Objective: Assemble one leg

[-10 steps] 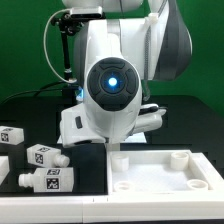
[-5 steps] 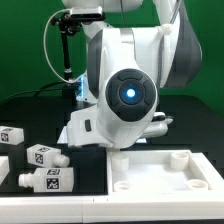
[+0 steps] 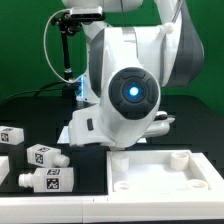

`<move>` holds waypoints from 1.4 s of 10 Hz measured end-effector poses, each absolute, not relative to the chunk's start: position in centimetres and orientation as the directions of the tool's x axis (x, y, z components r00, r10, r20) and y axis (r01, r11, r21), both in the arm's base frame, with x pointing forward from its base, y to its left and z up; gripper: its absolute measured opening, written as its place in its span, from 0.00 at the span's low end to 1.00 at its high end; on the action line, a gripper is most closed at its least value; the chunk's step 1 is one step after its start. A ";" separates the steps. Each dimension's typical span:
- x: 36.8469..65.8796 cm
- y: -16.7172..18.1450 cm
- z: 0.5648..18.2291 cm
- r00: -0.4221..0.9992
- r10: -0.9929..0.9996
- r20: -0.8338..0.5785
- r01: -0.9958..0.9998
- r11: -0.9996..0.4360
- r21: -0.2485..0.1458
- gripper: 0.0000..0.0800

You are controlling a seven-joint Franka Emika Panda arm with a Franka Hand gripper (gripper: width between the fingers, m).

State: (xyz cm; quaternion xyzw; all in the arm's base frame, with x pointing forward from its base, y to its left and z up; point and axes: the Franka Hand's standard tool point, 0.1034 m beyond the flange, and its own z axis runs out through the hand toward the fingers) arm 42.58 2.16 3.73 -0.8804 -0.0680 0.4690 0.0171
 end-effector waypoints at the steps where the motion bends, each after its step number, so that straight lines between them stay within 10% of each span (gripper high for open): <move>1: 45.0 3.5 6.5 0.579 0.147 -0.802 0.100 -0.989 -0.109 0.36; 4: 49.2 3.9 11.5 0.712 0.124 -0.692 0.081 -0.992 -0.094 0.36; 8: 50.3 3.8 11.6 0.889 0.102 -0.447 0.078 -0.994 -0.071 0.36; 10: 54.3 5.2 13.4 0.941 0.116 -0.318 0.076 -0.988 -0.134 0.36; 14: 59.2 6.3 14.7 0.990 0.133 0.044 0.137 -0.985 -0.104 0.36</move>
Offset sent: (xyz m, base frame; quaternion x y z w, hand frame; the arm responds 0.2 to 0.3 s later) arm 0.0368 0.0058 0.0611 -0.0015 0.1366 0.0708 0.9881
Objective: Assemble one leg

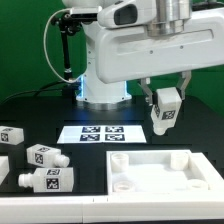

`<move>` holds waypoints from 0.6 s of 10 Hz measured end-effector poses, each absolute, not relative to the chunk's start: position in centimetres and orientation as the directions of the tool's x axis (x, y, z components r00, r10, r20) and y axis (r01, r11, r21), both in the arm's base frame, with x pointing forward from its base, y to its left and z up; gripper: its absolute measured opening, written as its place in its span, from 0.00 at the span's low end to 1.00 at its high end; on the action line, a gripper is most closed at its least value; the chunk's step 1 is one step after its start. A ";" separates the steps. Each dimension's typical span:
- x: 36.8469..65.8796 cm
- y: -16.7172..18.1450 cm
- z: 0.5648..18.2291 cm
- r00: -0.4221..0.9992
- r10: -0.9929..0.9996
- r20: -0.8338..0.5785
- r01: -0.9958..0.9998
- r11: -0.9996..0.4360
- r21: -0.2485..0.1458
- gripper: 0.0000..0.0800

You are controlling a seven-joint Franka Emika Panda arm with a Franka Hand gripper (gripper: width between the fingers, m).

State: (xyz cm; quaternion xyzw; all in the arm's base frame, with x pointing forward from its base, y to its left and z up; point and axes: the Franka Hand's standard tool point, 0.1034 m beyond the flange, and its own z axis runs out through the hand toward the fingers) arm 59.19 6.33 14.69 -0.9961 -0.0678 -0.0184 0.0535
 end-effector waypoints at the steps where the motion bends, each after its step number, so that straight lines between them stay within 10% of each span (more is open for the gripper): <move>1: 59.3 6.2 14.5 0.989 0.128 0.075 0.135 -0.986 -0.097 0.36; 6: 62.2 7.0 12.5 0.873 0.113 0.475 0.141 -0.990 -0.023 0.36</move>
Offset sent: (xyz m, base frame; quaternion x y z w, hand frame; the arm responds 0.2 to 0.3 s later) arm -0.0041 0.0226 -0.0335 -0.0052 0.2539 -0.0059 0.9672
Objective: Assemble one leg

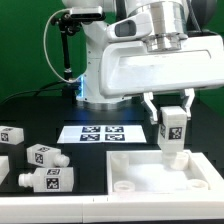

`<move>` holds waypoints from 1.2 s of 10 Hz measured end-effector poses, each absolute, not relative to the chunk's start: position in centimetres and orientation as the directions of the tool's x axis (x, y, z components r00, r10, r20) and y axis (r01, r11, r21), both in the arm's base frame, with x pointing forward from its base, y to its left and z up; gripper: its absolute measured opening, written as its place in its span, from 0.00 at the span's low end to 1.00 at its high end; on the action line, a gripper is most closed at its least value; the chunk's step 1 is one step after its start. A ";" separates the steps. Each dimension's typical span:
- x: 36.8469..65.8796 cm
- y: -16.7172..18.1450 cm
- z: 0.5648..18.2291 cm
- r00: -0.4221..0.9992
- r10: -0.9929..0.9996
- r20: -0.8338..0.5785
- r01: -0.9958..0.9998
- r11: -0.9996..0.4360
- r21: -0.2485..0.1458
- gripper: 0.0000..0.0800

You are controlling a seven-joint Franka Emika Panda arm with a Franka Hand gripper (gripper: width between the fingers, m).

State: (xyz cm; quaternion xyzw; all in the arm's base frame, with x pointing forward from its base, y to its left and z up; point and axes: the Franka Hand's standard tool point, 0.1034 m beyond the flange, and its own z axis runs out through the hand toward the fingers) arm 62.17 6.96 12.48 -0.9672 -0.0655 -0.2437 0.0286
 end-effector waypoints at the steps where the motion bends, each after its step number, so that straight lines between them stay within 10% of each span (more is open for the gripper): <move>1: 63.0 6.9 12.3 0.825 0.107 0.556 0.134 -0.991 -0.008 0.36; 12: 62.6 10.8 9.8 0.862 0.089 0.500 0.134 -0.990 -0.054 0.36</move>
Offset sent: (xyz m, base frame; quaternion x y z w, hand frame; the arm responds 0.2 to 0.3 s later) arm 0.0000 0.0000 0.0000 0.0000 0.0000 0.0000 1.0000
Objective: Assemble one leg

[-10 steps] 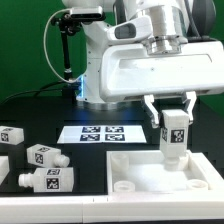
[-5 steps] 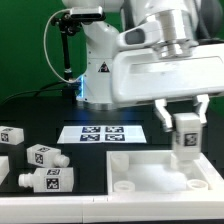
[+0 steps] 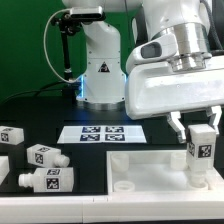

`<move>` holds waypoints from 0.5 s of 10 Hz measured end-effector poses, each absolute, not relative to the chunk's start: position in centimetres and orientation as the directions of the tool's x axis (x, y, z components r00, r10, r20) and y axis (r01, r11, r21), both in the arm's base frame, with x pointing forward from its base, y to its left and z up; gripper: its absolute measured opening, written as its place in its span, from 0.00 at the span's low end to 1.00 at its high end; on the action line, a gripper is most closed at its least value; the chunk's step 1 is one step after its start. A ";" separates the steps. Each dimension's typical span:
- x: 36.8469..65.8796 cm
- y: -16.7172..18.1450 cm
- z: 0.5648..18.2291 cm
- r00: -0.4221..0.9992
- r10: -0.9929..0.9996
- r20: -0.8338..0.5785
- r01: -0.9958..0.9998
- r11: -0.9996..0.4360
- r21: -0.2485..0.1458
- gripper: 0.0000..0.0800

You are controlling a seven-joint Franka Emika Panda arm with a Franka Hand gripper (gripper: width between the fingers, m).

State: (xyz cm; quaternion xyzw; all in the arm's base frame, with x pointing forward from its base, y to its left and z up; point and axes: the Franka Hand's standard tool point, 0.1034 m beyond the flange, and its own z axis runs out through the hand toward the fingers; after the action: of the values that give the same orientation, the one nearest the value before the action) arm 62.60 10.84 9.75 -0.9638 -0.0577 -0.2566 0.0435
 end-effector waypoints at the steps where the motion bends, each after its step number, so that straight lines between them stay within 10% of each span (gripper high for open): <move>1: 62.7 10.7 9.7 0.863 0.088 0.497 0.132 -0.990 -0.054 0.36; 5: 63.4 10.5 9.6 0.857 0.087 0.508 0.131 -0.990 -0.051 0.36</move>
Offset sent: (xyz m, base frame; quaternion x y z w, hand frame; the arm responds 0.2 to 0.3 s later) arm 0.0080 0.0026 -0.0101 0.0010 0.0088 0.0128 0.9999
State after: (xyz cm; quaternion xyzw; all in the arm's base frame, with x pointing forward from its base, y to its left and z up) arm 63.37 10.47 9.61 -0.9626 -0.0567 -0.2616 0.0419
